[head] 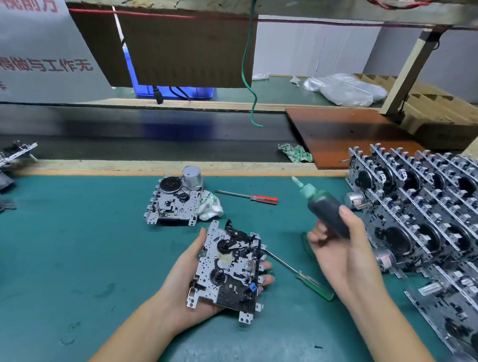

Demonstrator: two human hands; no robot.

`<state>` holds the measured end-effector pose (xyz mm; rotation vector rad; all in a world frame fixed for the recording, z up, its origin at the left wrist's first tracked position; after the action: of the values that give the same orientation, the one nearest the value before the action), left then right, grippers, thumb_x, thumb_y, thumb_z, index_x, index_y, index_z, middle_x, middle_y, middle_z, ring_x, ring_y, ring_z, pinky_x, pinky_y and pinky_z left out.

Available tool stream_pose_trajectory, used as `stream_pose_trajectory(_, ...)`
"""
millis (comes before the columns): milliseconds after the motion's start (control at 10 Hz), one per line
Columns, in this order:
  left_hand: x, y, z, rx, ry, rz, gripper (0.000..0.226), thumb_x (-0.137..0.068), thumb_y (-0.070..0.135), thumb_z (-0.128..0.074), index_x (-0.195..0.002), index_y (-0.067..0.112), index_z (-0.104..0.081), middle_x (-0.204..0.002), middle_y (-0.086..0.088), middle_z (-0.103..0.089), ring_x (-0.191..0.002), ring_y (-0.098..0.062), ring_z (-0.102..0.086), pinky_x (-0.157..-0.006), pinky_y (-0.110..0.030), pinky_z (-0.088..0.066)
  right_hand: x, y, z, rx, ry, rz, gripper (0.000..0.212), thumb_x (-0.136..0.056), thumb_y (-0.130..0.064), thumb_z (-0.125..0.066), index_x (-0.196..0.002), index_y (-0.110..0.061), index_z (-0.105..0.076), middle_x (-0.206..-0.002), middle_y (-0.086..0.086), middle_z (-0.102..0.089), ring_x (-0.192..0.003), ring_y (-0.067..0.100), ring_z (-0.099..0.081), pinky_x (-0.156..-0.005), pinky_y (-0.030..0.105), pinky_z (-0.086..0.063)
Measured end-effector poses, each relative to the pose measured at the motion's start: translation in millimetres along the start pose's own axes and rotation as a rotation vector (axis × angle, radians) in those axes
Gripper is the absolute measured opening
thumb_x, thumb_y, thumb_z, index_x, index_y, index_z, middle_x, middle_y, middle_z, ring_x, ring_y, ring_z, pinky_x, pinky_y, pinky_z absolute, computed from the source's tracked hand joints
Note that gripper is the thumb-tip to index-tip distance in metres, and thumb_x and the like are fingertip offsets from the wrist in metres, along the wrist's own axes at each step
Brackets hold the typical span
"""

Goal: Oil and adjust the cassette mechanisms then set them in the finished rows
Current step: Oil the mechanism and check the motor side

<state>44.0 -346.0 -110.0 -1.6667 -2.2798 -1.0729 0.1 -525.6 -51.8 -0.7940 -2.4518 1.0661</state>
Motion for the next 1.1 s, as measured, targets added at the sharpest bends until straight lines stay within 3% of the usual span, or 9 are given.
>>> stream_pose_trajectory(100,0.1,-0.3,1.1,0.008,-0.001,-0.003,0.083,-0.088,0.065,-0.034,-0.113,-0.007,-0.065,-0.126,-0.035,-0.052,-0.104,-0.049,-0.060,-0.095,-0.057,-0.041,2.3,13.4,-2.8,-0.046,0.019,-0.072,0.016,-0.070,-0.028,-0.064,-0.071,-0.014,-0.058,-0.051,-0.006,-0.033,-0.043,0.005,-0.030,-0.040,0.016,-0.028)
stream_pose_trajectory(300,-0.7,-1.6,4.6,0.014,0.000,0.002,0.078,-0.087,0.063,-0.039,-0.116,-0.004,-0.065,-0.126,-0.034,-0.054,-0.112,-0.051,-0.055,-0.096,-0.059,-0.043,15.2,2.8,-2.6,0.313,0.039,0.055,0.032,-0.058,-0.044,-0.070,-0.059,-0.017,-0.053,-0.045,-0.007,-0.036,-0.036,0.004,-0.024,-0.036,0.016,-0.021)
stream_pose_trajectory(600,-0.8,-1.8,3.0,0.045,-0.018,0.014,0.077,-0.087,0.063,-0.038,-0.113,-0.004,-0.066,-0.125,-0.034,-0.055,-0.111,-0.051,-0.056,-0.101,-0.053,-0.040,16.5,-8.3,0.2,0.482,0.064,0.131,0.025,-0.066,-0.026,-0.074,-0.047,-0.024,-0.059,-0.045,-0.010,-0.039,-0.036,0.003,-0.030,-0.035,0.014,-0.023)
stream_pose_trajectory(700,-2.3,-4.4,4.3,0.079,-0.028,0.038,0.076,-0.087,0.062,-0.039,-0.114,-0.003,-0.066,-0.127,-0.033,-0.054,-0.112,-0.051,-0.056,-0.098,-0.057,-0.044,16.9,-10.4,0.0,0.520,0.072,0.136,0.027,-0.063,-0.026,-0.078,-0.047,-0.022,-0.057,-0.046,-0.011,-0.038,-0.039,0.003,-0.031,-0.035,0.014,-0.024)
stream_pose_trajectory(900,-14.4,-5.2,36.7,0.082,0.110,-0.018,0.079,-0.078,0.058,-0.062,-0.139,0.010,-0.047,-0.140,-0.023,-0.047,-0.128,-0.044,-0.045,-0.109,-0.058,-0.031,16.9,-7.7,-0.5,0.527,0.069,0.120,0.033,-0.060,-0.028,-0.081,-0.055,-0.019,-0.049,-0.046,-0.010,-0.038,-0.039,0.002,-0.031,-0.035,0.013,-0.024)
stream_pose_trajectory(1100,-15.3,-6.9,36.9,0.089,0.106,-0.012,0.080,-0.077,0.058,-0.062,-0.139,0.010,-0.046,-0.141,-0.022,-0.046,-0.129,-0.043,-0.044,-0.109,-0.058,-0.030,17.0,-6.8,-0.9,0.569,0.068,0.125,0.027,-0.066,-0.032,-0.068,-0.048,-0.020,-0.051,-0.045,-0.012,-0.038,-0.039,0.002,-0.032,-0.036,0.012,-0.025)
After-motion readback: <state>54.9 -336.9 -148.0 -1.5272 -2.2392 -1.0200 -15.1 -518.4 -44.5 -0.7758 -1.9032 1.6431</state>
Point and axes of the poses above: each hand's wrist, its own x-axis away from the middle knuckle, its own z-axis out of the back of the hand, y = z × x, the point moved 10 cm from there along -x, towards the middle knuckle
